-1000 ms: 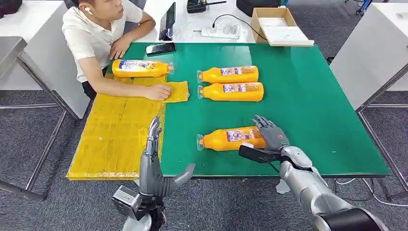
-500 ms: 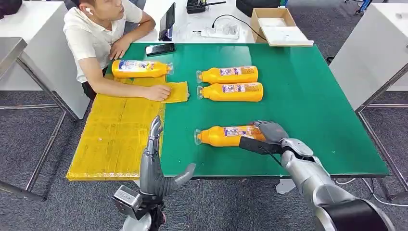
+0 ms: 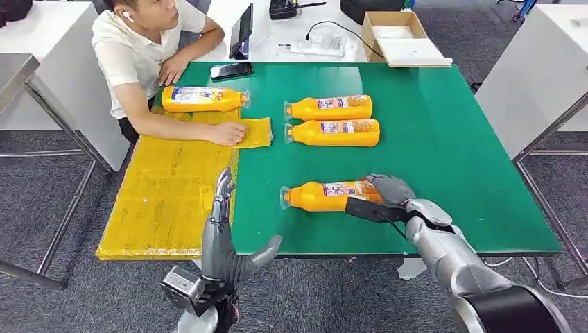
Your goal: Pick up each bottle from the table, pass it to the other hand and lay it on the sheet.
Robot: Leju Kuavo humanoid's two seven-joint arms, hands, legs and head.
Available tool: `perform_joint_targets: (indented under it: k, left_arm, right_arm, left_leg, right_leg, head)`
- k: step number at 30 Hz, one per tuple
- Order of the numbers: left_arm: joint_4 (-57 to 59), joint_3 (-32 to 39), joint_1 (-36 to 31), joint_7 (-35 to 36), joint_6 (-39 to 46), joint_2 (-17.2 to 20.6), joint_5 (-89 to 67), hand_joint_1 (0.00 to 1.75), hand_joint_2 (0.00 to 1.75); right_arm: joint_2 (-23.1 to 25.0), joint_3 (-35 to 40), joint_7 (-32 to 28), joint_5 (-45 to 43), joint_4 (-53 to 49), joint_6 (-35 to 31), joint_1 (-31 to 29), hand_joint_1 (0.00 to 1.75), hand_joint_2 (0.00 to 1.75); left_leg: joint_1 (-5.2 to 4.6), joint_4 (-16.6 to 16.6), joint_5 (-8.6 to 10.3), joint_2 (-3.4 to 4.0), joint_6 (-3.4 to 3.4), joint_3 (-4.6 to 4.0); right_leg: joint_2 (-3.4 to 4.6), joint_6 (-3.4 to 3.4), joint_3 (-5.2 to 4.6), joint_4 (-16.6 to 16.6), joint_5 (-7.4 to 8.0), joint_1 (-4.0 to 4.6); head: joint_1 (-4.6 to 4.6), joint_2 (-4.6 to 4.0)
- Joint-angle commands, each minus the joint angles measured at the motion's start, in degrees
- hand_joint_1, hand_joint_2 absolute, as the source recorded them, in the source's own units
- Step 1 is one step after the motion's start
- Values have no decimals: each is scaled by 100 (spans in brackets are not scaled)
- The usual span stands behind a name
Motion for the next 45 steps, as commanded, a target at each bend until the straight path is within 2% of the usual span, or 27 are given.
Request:
perform_joint_targets:
  k: [1,2,3,4,5,6,7,10,13,17,21,22,24,29,33,37,39,44,45]
  left_arm:
    - [419,581,83,430,338,-17,1132,0,175]
    - [449,589,79,428,322,-12,1191,0,175]
    - [476,612,113,581,238,-9,1426,0,175]
    - [448,564,193,652,168,62,1535,0,175]
    - [417,567,279,794,-69,93,1812,0,175]
    - [390,557,343,785,-103,134,1834,0,175]
    - [337,552,428,810,-335,193,2029,0,175]
    - [216,436,435,742,-652,261,2003,0,175]
    - [197,309,366,643,-872,260,1822,0,175]
    - [165,212,300,485,-1320,257,1805,0,175]
    - [160,211,309,444,-1406,254,1770,0,175]
    - [155,175,296,361,-1560,281,1691,0,175]
    - [166,150,267,297,-1672,283,1613,0,175]
    - [256,144,146,354,-1845,212,1589,0,175]
    - [482,118,47,616,-2085,176,1826,0,175]
    - [643,95,-62,697,-2328,133,2045,0,175]
    - [641,96,-71,698,-2329,129,2046,0,175]
    - [631,99,-109,739,-2517,131,2210,3,175]
    - [571,123,-110,731,-2617,128,2311,175,175]
  right_arm:
    - [515,-937,-970,-1517,-1438,-1052,1199,175,175]
    - [531,-941,-941,-1607,-1619,-1071,1281,175,175]
    - [646,-1146,-1153,-2071,-2186,-1255,1554,175,175]
    - [719,-1090,-1116,-2346,-2906,-1397,1953,175,175]
    - [897,-1237,-1356,-2776,-3615,-1635,2321,175,175]
    - [894,-1069,-1126,-2815,-4208,-1697,2657,175,175]
    - [981,-996,-1161,-2987,-4941,-1917,3056,175,175]
    - [832,-590,-962,-3007,-5619,-1868,3484,175,175]
    - [761,-510,-994,-3112,-5465,-1721,3541,175,175]
    - [852,-292,-1093,-3104,-4819,-1483,3222,175,175]
    - [965,-125,-1111,-3089,-4547,-1434,3106,175,175]
    - [949,189,-1105,-3049,-4384,-1001,3051,175,175]
    - [1129,570,-1135,-2951,-4031,-753,2982,175,175]
    - [1462,1617,-1310,-2882,-3168,-537,2780,175,175]
    - [1529,1996,-1537,-2782,-3195,-639,2749,175,175]
    - [1517,2252,-1529,-2826,-3435,-547,2756,175,175]
    - [1531,2270,-1525,-2822,-3434,-544,2755,175,175]
    - [1559,2377,-1560,-2945,-3298,-390,2695,175,175]
    - [1617,2397,-1533,-3037,-3152,-351,2668,155,175]
  left_leg:
    - [7,-10,-5,5,-10,16]
    - [11,-15,-10,20,-16,24]
    - [9,-13,-12,15,-18,21]
    - [9,-7,-8,10,-13,0]
    - [7,-8,-11,7,-16,7]
    - [12,-18,-17,17,-22,22]
    - [12,-10,-16,5,-20,12]
    - [18,-9,-26,-3,-21,11]
    - [11,-3,-11,-19,-11,-35]
    - [14,0,-17,-2,-16,-24]
    - [5,-3,-7,-2,-9,-43]
    - [8,-3,-11,9,-15,-33]
    - [9,-6,-11,10,-16,-28]
    - [23,-10,-18,38,-20,-10]
    - [17,-7,-5,-2,-11,-33]
    - [20,-4,-16,22,-17,-15]
    - [11,-8,-1,-9,-12,-38]
    - [13,-4,-12,-1,-19,-20]
    - [13,-6,-7,-4,-17,-28]
  right_leg:
    - [4,-10,16,-11,-2,8]
    - [18,-17,21,-14,-3,12]
    - [15,-20,19,-10,-6,10]
    - [13,-13,3,-5,-2,9]
    - [7,-17,6,-3,-9,8]
    - [15,-23,18,-11,-12,13]
    - [4,-21,12,-6,-14,13]
    - [0,-23,17,-3,-29,17]
    - [-13,-12,-24,2,-18,8]
    - [-1,-15,-18,3,-20,12]
    - [2,0,-36,-1,-13,2]
    - [10,-6,-29,-2,-14,6]
    - [9,-7,-27,-3,-13,7]
    - [33,-12,-15,-8,-11,20]
    - [2,-5,-32,-1,-14,14]
    - [21,-10,-15,0,-19,15]
    - [-8,-4,-31,-1,-15,6]
    - [0,-12,-16,1,-22,10]
    - [-3,-9,-23,-1,-19,9]
  head:
    - [2,2]
    - [-2,2]
    - [0,0]
    - [-2,2]
    - [-2,0]
    - [-2,2]
    - [-2,0]
    - [2,2]
    - [-2,2]
    - [-2,2]
    - [2,2]
    - [2,0]
    - [0,2]
    - [-2,2]
    - [-2,2]
    - [2,2]
    - [-4,2]
    - [2,0]
    - [2,0]
